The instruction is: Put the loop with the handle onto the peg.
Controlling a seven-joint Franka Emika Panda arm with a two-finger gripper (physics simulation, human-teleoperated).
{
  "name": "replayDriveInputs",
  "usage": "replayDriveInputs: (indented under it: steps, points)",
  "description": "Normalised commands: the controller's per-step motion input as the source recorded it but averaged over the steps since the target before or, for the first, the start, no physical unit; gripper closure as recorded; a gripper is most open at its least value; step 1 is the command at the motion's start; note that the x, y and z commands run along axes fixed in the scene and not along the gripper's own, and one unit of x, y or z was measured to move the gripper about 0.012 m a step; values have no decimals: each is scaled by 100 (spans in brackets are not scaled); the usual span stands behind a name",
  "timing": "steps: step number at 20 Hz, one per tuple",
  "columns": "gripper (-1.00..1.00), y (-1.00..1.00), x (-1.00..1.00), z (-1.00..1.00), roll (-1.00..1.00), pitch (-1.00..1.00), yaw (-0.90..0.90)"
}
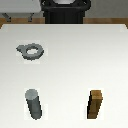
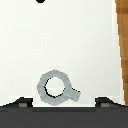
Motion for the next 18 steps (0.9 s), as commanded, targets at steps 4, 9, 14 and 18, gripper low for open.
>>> replayDriveInputs:
  steps: [4,9,14,18]
  points:
    - [-100,-50,0,0,0,0,4]
    - [-100,-80,0,0,0,0,0]
    - [-100,-80,0,0,0,0,3]
    - [-100,25,0,0,0,0,0]
